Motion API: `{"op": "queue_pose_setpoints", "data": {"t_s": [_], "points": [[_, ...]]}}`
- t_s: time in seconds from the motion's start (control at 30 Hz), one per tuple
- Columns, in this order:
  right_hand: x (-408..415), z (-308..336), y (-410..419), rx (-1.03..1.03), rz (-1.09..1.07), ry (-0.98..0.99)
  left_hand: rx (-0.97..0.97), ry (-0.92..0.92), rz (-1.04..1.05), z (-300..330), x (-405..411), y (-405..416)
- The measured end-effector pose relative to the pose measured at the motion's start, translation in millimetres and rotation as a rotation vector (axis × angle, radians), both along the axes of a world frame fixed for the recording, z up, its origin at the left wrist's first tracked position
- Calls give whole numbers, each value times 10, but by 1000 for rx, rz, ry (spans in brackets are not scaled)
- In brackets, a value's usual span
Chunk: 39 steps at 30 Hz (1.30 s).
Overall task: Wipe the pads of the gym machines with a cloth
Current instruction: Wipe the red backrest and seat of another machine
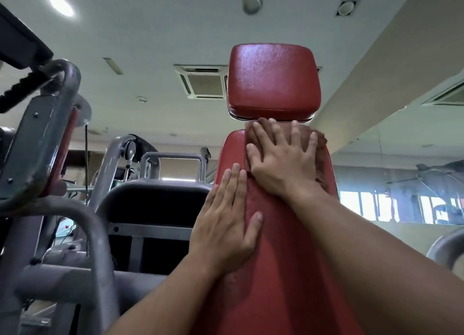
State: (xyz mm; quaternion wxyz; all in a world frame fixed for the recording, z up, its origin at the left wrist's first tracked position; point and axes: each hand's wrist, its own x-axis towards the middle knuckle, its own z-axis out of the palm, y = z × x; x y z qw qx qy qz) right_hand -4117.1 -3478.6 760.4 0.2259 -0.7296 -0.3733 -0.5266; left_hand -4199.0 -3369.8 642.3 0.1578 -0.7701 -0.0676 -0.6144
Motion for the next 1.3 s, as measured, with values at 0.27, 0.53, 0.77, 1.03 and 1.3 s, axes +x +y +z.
{"op": "queue_pose_setpoints", "data": {"t_s": [0.27, 0.53, 0.77, 1.03, 1.3], "points": [[-81, -8, 76, -122, 62, -113, -3, 11, 26, -1, -10, 1], [335, -299, -357, 89, -12, -20, -14, 0, -17, -17, -13, 8], [457, -520, -533, 125, 28, 45, -22, 14, -32, -27, -16, 28], [380, -838, -516, 44, -4, -41, -9, 7, -40, -19, -16, 38], [297, -1248, -523, -18, 1, -175, -29, 13, -56, -26, -23, 35]]}}
